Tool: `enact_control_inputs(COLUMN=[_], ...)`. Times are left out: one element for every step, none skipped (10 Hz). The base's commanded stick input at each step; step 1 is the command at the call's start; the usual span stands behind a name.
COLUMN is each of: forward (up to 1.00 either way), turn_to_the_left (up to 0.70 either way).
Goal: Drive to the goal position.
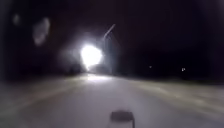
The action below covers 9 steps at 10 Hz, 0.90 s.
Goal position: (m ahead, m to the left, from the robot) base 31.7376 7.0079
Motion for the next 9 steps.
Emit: enact_control_inputs(forward=[1.0, 1.0, 1.0, 1.0, 1.0, 1.0, 1.0, 1.0, 1.0], turn_to_the_left=[0.0, 0.0, 0.0, 0.0, 0.0, 0.0, 0.0, 0.0, 0.0])
